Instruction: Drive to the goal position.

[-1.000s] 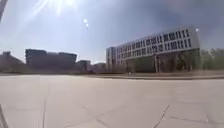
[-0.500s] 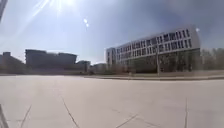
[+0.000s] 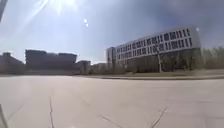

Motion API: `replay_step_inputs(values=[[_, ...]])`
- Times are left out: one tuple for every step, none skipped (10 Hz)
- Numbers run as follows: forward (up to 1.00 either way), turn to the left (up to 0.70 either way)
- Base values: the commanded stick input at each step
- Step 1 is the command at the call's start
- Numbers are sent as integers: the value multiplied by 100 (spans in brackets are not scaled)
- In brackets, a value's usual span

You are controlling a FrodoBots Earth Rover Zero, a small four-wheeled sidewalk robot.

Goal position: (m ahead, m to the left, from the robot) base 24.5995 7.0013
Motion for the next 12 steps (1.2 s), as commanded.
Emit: replay_step_inputs(values=[[100,44],[100,44],[100,44],[100,44],[100,44],[100,25],[100,4],[100,4],[100,4],[100,4],[100,4],[100,4]])
